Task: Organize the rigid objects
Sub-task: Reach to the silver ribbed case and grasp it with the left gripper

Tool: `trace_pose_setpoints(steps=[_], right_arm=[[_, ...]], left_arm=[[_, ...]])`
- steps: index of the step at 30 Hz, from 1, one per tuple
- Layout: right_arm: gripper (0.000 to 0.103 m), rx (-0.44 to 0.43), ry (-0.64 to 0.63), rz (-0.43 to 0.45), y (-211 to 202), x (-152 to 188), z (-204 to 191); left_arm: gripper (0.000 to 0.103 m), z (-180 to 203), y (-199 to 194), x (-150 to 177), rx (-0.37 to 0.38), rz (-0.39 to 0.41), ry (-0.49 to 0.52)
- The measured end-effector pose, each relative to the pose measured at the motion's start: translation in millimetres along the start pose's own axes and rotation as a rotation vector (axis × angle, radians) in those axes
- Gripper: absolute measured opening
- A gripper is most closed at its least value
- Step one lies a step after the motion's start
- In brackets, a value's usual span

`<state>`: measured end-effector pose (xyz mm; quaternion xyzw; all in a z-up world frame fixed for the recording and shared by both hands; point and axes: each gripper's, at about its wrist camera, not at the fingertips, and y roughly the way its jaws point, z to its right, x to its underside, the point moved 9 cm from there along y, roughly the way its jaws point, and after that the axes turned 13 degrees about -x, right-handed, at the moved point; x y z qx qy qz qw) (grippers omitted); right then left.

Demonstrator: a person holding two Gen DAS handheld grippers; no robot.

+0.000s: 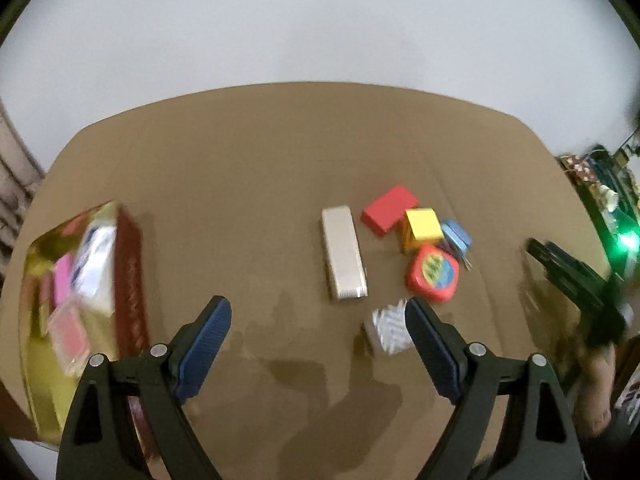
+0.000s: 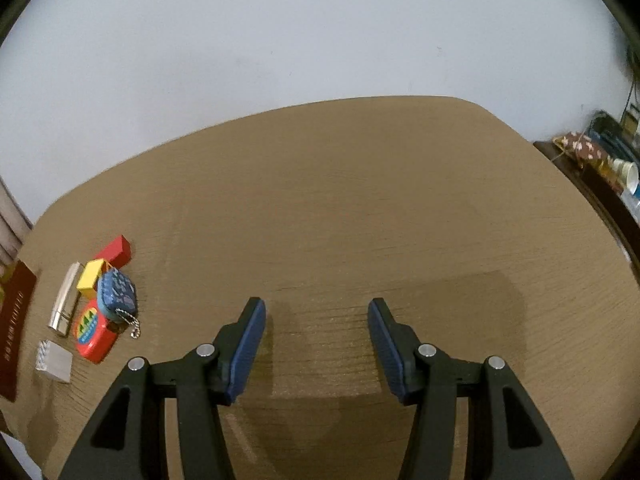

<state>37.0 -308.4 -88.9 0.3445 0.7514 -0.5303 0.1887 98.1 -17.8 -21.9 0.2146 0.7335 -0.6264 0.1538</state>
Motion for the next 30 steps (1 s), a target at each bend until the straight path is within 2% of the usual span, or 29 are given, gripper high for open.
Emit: trace_pose_setpoints(steps=[2, 5, 8, 14, 18, 21, 23, 24, 30], right_arm=[[0.055, -0.017, 0.013, 0.009, -4.9, -2.7, 12.8], [0.055, -0.040, 0.026, 0.029, -9.9, -0.8, 15.5], [0.055, -0.056, 0.035, 0.034, -12.0, 1.5, 18.4], [0.055, -0.082, 0.037, 0.018, -4.9, -2.9, 18.2], [0.055, -0.101, 0.049, 0.025, -5.3, -3.9, 21.3], [0.055, -0.106, 0.060, 0.030, -6.6, -3.5, 21.1], [0.055, -0.108, 0.060, 0.028, -4.1, -4.5, 25.1], [0.055, -0.108, 0.060, 0.026, -3.5, -4.8, 26.3], [0.055, -0.106, 0.062, 0.025, -8.8, -1.1, 20.4]], left_arm=[[0.086, 6.3, 26.2, -9.4, 0.005, -0.050, 0.007], [0.086, 21.1, 55.1, -16.4, 0.051, -0.118, 0.018], [0.086, 25.3, 74.2, -21.8, 0.022, -0.143, 0.029], [0.084, 22.9, 91.8, -33.2, -0.014, -0.130, 0.050], [0.069, 23.2, 103.0, -29.5, -0.006, -0.162, 0.055], [0.066, 21.2, 102.8, -31.0, -0.011, -0.130, 0.072], [0.047, 24.2, 98.4, -30.4, 0.004, -0.097, 0.085], [0.026, 24.9, 96.1, -29.2, 0.013, -0.084, 0.087], [0.025, 20.2, 89.3, -28.0, 0.003, -0.074, 0.072]])
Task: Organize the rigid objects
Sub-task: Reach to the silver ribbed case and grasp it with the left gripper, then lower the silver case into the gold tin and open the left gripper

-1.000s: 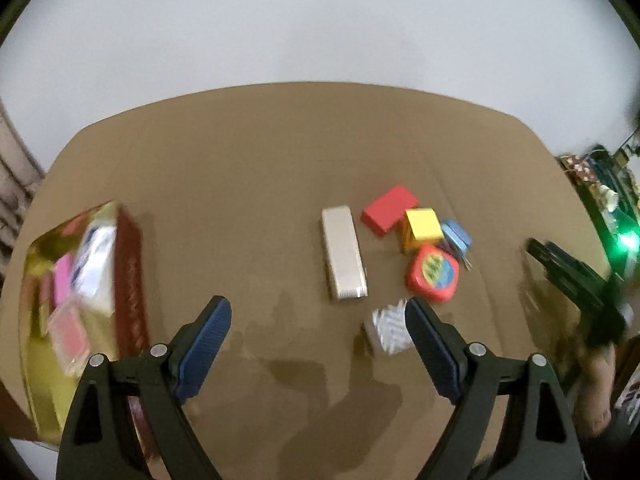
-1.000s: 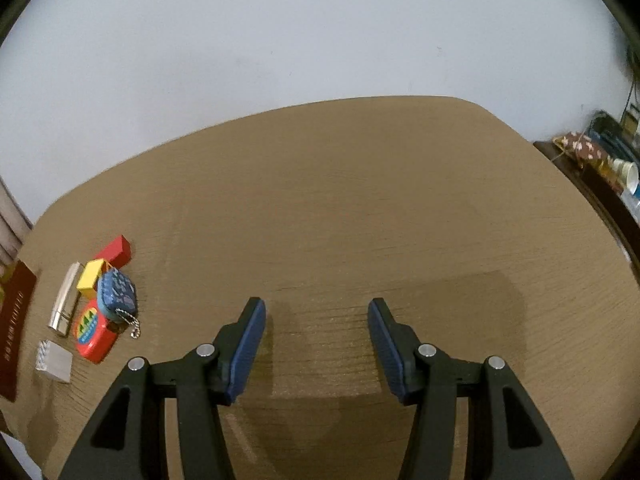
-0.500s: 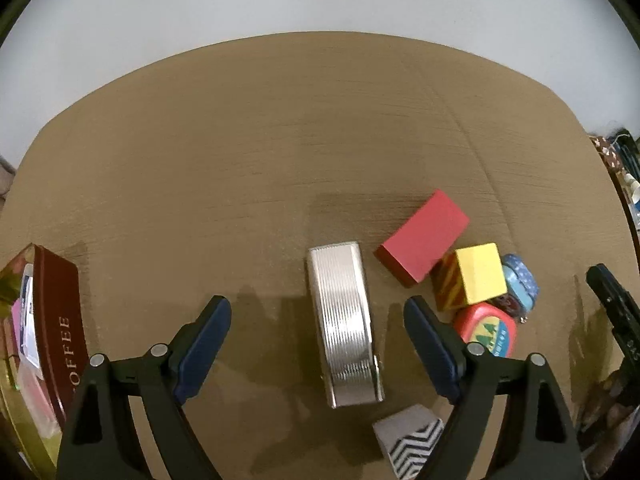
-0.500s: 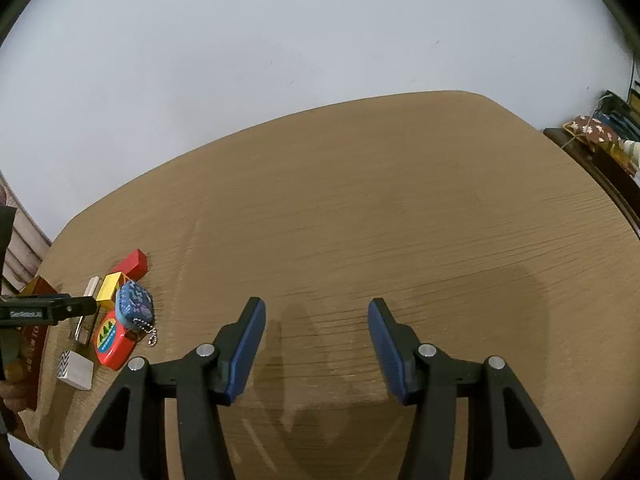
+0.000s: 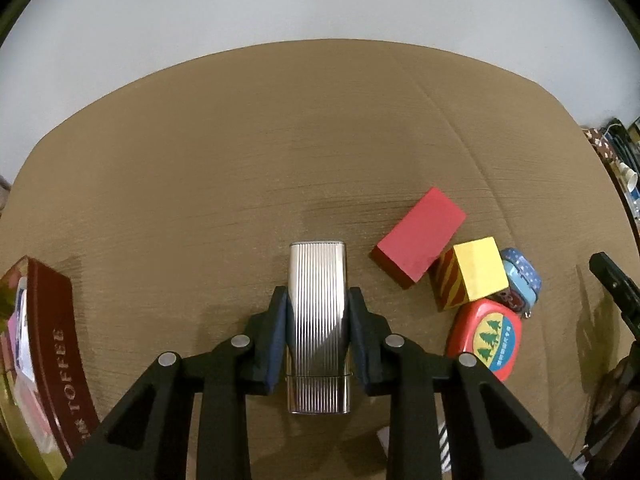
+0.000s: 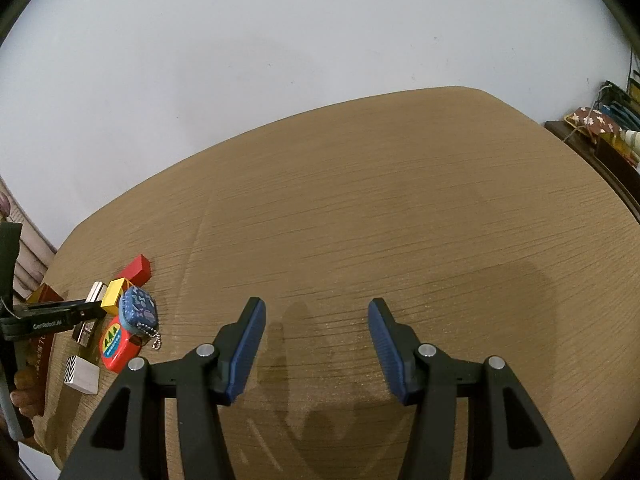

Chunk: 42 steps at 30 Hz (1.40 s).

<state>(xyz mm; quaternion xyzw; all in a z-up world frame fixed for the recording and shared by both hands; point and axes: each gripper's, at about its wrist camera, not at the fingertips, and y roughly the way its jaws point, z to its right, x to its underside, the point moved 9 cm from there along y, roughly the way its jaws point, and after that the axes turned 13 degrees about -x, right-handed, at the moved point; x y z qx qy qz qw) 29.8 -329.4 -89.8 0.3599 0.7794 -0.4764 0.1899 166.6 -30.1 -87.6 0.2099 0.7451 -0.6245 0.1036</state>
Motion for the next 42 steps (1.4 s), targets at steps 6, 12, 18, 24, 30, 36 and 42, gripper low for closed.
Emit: trace_pose_setpoints(steps=[6, 12, 18, 24, 30, 36, 42], right_arm=[[0.055, 0.005, -0.004, -0.008, 1.7, -1.3, -3.5], [0.055, 0.018, -0.017, -0.019, 4.8, -0.5, -7.3], [0.057, 0.038, -0.036, -0.032, 9.6, 2.1, -12.9], [0.060, 0.071, -0.064, -0.048, 13.7, 4.0, -20.0], [0.061, 0.072, -0.065, -0.049, 14.3, 4.7, -22.2], [0.062, 0.070, -0.065, -0.049, 14.1, 6.2, -25.3], [0.062, 0.070, -0.064, -0.047, 13.2, 6.3, -25.4]], left_arm=[[0.025, -35.4, -62.7, 19.7, 0.029, 0.060, -0.129], [0.026, -139.9, -103.3, 78.7, -0.026, 0.000, -0.268], [0.026, -209.0, -81.9, 126.9, -0.087, -0.096, -0.307], [0.026, -207.3, -39.3, 124.4, -0.057, -0.161, -0.353], [0.026, -192.0, -17.5, 116.8, -0.024, -0.190, -0.360], [0.027, -184.4, -12.5, 110.1, -0.054, -0.172, -0.345], [0.048, -192.1, -52.8, 107.7, -0.155, -0.043, -0.402]])
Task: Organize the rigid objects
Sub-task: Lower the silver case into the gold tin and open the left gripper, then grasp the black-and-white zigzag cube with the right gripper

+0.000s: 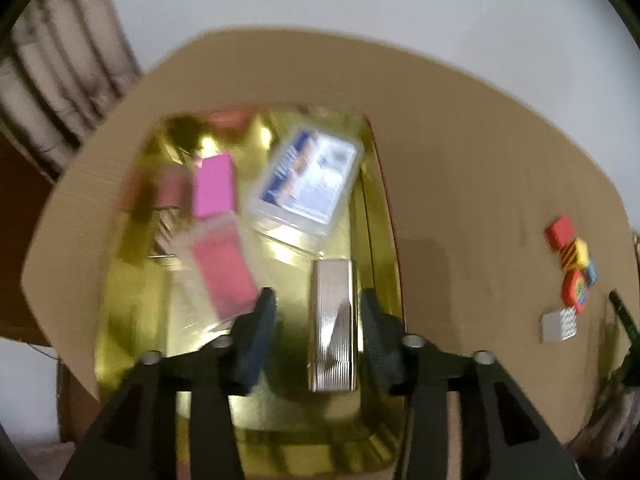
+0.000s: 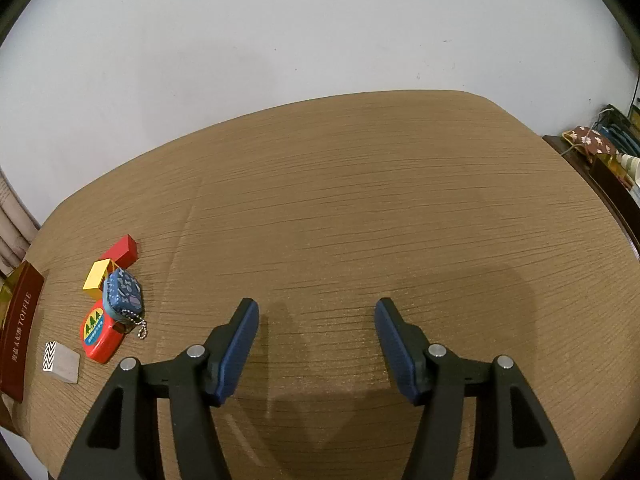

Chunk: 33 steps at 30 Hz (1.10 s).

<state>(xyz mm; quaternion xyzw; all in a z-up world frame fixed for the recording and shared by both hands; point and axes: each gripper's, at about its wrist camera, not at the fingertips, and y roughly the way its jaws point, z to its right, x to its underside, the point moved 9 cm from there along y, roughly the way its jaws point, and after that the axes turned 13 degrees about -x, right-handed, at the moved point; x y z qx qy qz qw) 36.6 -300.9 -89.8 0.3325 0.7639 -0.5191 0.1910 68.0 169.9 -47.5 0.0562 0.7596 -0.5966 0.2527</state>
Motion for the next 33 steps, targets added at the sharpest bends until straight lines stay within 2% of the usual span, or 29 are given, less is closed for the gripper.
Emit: trace_pose_setpoints(steps=[1, 3, 6, 8, 9, 11, 14, 15, 19, 22, 25, 28, 30, 32, 33], right_arm=[[0.062, -0.003, 0.003, 0.002, -1.6, -0.5, 1.7], [0.062, -0.010, 0.005, 0.006, -2.2, -1.1, 2.0], [0.062, 0.002, -0.047, 0.023, -13.6, 0.0, -10.9], [0.062, -0.095, -0.057, 0.028, -24.7, 4.5, -41.6], [0.062, -0.183, -0.072, 0.009, -31.0, 11.9, -71.1], [0.062, -0.266, -0.113, -0.024, -36.6, 24.6, -111.0], [0.062, -0.384, -0.192, -0.081, -40.6, 49.7, -181.4], [0.062, -0.394, -0.214, -0.095, -39.2, 54.7, -195.1], [0.062, -0.392, -0.266, -0.133, -20.8, 64.1, -230.4], [0.062, -0.328, -0.282, -0.156, -0.7, 66.1, -231.3], [0.062, -0.310, -0.252, -0.178, 14.5, 66.1, -230.6], [0.062, -0.259, -0.267, -0.186, 25.0, 67.0, -230.0], [0.062, -0.259, -0.270, -0.201, 31.6, 70.0, -232.4], [0.049, -0.221, -0.303, -0.187, 34.6, 69.9, -231.1], [0.036, -0.218, -0.313, -0.194, 36.7, 71.4, -232.5]], left_arm=[[0.053, -4.9, -12.2, 6.0, 0.000, 0.033, -0.030], [0.058, -13.7, -37.1, 16.8, 0.016, 0.095, -0.082], [0.071, -21.9, -68.9, 51.2, 0.023, 0.174, -0.101], [0.071, -26.2, -82.3, 79.9, 0.006, 0.213, -0.096], [0.072, -28.1, -84.8, 91.3, -0.008, 0.222, -0.094], [0.075, -35.2, -81.9, 116.9, -0.017, 0.202, -0.096], [0.075, -42.4, -66.2, 149.0, 0.025, 0.135, -0.131], [0.075, -43.1, -59.7, 156.7, 0.024, 0.117, -0.135], [0.075, -50.1, -33.9, 189.4, -0.001, 0.047, -0.153], [0.075, -58.1, -23.0, 193.7, 0.025, 0.000, -0.201], [0.077, -59.1, -18.3, 193.1, 0.044, 0.008, -0.240], [0.082, -57.6, -17.1, 193.3, 0.030, 0.024, -0.218], [0.082, -55.2, -20.9, 192.3, 0.026, 0.037, -0.195], [0.083, -51.5, -24.8, 192.1, 0.011, 0.059, -0.150], [0.086, -49.6, -26.9, 191.8, 0.003, 0.067, -0.131]])
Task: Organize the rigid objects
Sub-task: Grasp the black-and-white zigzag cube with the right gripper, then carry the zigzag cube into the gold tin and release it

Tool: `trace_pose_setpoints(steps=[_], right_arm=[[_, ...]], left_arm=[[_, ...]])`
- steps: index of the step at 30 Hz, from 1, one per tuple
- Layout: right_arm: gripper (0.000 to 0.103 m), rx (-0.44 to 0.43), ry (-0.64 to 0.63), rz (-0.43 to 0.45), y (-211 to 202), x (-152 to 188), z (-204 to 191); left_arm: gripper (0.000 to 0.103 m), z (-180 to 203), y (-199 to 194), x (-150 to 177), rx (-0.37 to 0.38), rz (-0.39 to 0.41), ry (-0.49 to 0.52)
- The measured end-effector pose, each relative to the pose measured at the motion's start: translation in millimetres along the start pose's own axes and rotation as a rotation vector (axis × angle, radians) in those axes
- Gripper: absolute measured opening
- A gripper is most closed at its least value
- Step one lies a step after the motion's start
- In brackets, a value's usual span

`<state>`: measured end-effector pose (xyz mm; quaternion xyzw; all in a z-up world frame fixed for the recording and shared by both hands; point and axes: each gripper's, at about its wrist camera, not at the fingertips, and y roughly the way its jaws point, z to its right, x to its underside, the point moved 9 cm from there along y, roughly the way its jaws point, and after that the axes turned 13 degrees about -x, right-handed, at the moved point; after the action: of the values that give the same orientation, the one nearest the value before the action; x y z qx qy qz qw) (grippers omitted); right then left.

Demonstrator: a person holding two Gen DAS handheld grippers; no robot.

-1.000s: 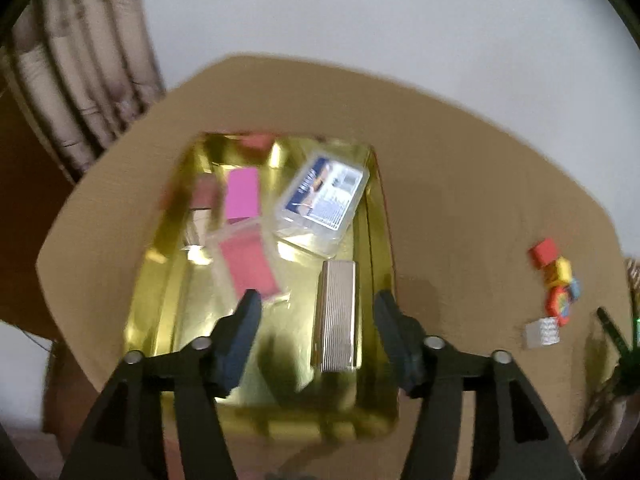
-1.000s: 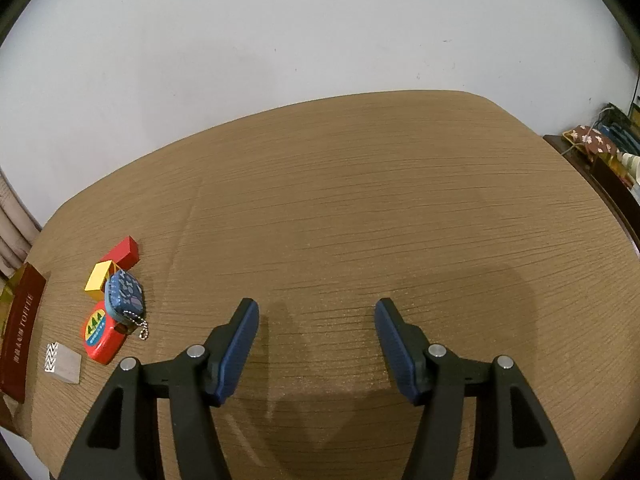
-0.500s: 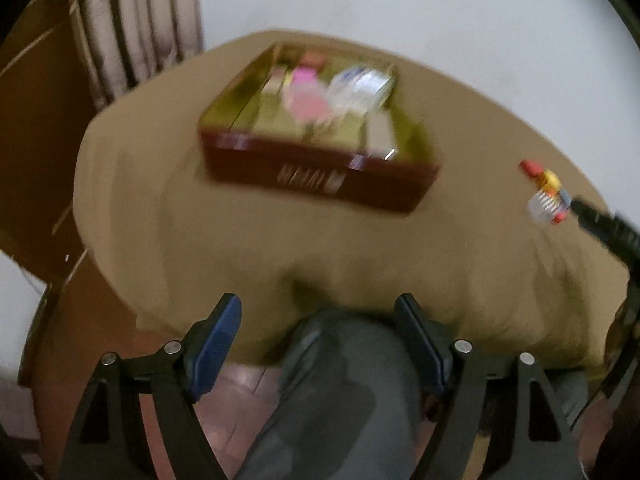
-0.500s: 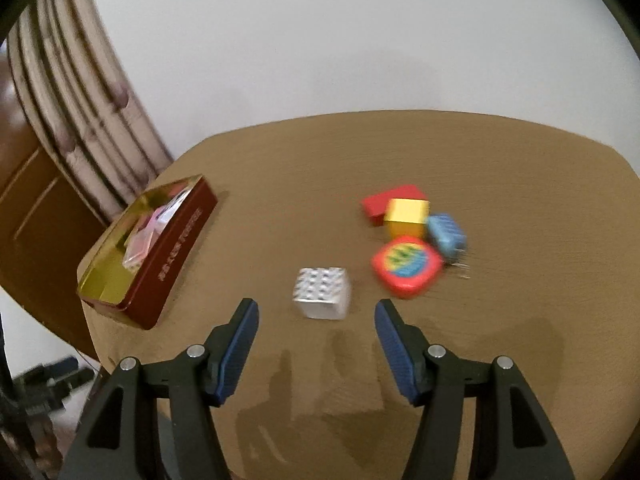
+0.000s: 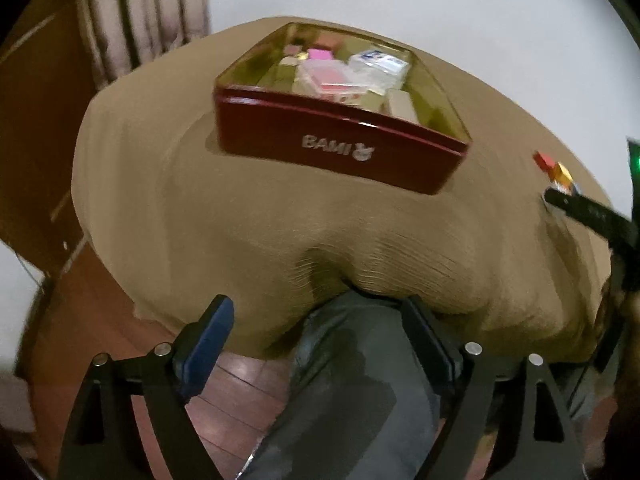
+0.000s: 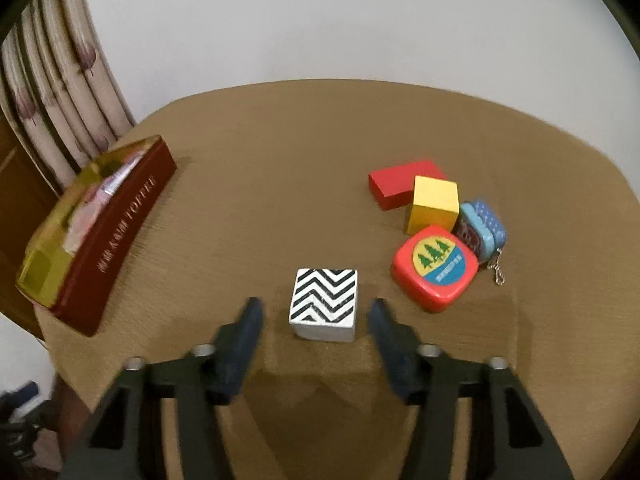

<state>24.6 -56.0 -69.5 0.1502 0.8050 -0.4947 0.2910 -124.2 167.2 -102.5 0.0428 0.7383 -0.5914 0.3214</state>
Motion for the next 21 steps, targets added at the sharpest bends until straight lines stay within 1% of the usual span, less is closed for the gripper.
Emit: trace_pose_setpoints(steps=[1, 2, 4, 6, 8, 9, 11, 12, 13, 14, 17, 19, 21], right_arm=[[0.030, 0.002, -0.001, -0.013, 4.9, 1.1, -1.3], [0.030, 0.011, -0.009, -0.025, 9.2, 2.0, -1.0], [0.030, 0.021, -0.033, -0.029, 11.4, -0.5, -3.8], [0.030, 0.018, -0.047, -0.036, 11.1, -1.4, -7.6], [0.030, 0.007, -0.056, -0.021, 3.2, -3.9, -15.2], [0.030, -0.017, -0.063, -0.005, -3.0, -8.0, -24.7], [0.030, -0.072, -0.087, 0.022, -20.6, -17.0, -45.4], [0.030, -0.118, -0.116, 0.035, -27.2, -26.8, -68.6], [0.030, -0.151, -0.131, 0.036, -28.6, -32.1, -82.8], [0.030, -0.200, -0.150, 0.029, -30.2, -38.3, -103.0], [0.030, -0.325, -0.198, -0.003, -26.4, -52.3, -161.1], [0.030, -0.401, -0.221, -0.050, -16.4, -55.1, -196.2], [0.030, -0.459, -0.242, -0.118, 1.5, -53.1, -229.9]], left_arm=[[0.090, 2.5, -2.1, 0.0, -0.007, 0.010, 0.024], [0.091, 5.2, -4.9, 0.2, -0.018, 0.020, 0.052], [0.094, 7.8, -9.5, -0.2, -0.019, 0.027, 0.075], [0.094, 6.2, -13.8, -2.6, -0.010, 0.037, 0.070], [0.097, -2.7, -16.4, -6.9, -0.022, 0.035, 0.042], [0.099, -7.2, -16.7, -8.8, -0.024, 0.031, 0.024], [0.100, -18.1, -17.3, -12.3, -0.044, 0.028, -0.018], [0.101, -22.3, -16.5, -13.6, -0.049, 0.024, -0.028], [0.101, -24.7, -15.3, -13.8, -0.048, 0.012, -0.035], [0.101, -25.8, -14.6, -13.2, -0.036, -0.002, -0.040], [0.101, -29.4, -18.0, -12.7, -0.018, -0.007, -0.058], [0.101, -31.0, -20.2, -13.6, -0.018, -0.003, -0.053], [0.101, -34.4, -22.5, -13.5, -0.047, 0.010, -0.042]])
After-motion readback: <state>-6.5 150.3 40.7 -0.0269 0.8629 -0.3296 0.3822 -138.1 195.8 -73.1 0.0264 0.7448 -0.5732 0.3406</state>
